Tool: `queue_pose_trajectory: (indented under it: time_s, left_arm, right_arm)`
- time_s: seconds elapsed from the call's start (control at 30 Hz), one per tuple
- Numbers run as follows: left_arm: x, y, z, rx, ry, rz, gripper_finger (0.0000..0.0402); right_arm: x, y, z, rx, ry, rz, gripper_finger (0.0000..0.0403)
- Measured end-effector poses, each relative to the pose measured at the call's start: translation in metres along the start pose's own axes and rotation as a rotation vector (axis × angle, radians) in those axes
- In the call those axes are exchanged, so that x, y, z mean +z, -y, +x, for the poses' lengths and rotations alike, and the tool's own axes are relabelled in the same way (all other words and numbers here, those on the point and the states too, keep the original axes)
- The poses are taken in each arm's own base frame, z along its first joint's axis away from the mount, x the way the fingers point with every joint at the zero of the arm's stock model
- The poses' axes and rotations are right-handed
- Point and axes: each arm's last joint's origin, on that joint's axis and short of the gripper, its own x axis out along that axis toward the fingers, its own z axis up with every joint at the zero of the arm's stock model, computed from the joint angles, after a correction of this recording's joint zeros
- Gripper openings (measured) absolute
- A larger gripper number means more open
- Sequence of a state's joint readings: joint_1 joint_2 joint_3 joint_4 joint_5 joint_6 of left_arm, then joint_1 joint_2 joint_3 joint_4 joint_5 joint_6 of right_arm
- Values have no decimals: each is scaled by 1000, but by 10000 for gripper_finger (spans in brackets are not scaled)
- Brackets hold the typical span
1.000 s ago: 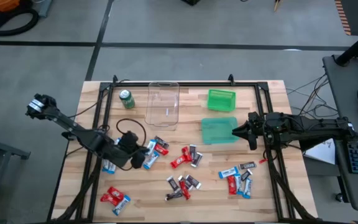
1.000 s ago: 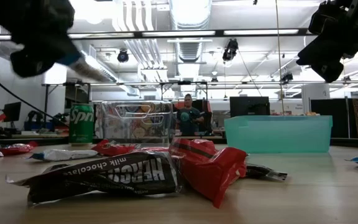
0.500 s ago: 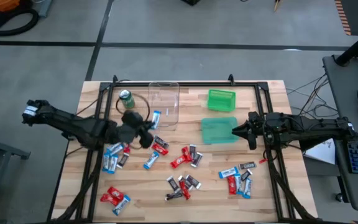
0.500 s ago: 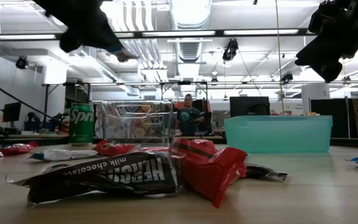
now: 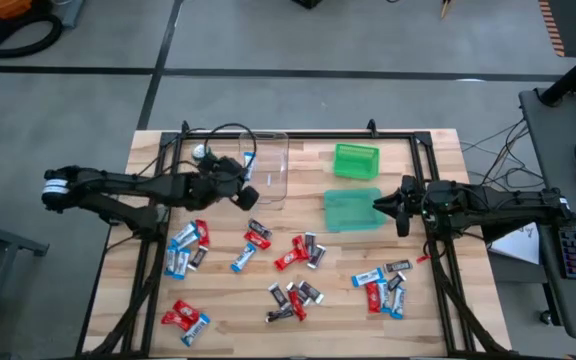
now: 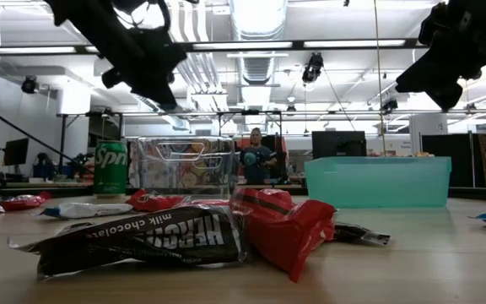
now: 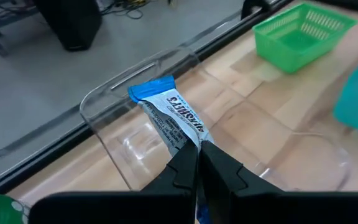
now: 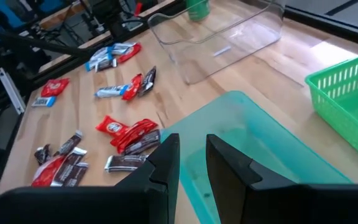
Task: Sort candy
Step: Put the white candy into the transparent bin, then put the brown candy into the blue bin
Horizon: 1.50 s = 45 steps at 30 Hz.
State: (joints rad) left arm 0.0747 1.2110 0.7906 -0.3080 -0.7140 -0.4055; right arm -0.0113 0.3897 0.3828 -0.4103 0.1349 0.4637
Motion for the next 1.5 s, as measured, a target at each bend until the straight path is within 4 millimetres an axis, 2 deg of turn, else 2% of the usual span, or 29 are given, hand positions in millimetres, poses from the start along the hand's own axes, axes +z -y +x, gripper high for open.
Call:
queue_pose_trajectory:
  time_s: [0.33, 0.5, 0.7, 0.87, 1.0, 1.3, 1.5]
  left_arm:
    - [-6, 5, 28, -18, -66, -16, 4]
    - [-8, 3, 37, -5, -87, -24, 31]
    - [-7, 2, 35, -32, -92, -56, 73]
    - [-3, 5, 25, -161, -105, -85, 87]
    - [-1, 18, 7, -324, -95, -97, 87]
    - [-12, 61, -39, -569, -21, -36, 88]
    - [-19, 73, -59, -594, 14, -29, 87]
  right_arm:
    - [-1, -1, 0, 25, -19, 59, 68]
    - [-1, -1, 0, 25, -19, 50, 68]
    - [-1, -1, 0, 26, -20, 41, 68]
    - [-1, -1, 0, 33, -23, 85, 68]
    - [-1, -3, 1, 84, -53, 133, 68]
    - [-13, -12, 19, 186, -311, 268, 68]
    - [-25, -22, 27, 201, -459, 292, 68]
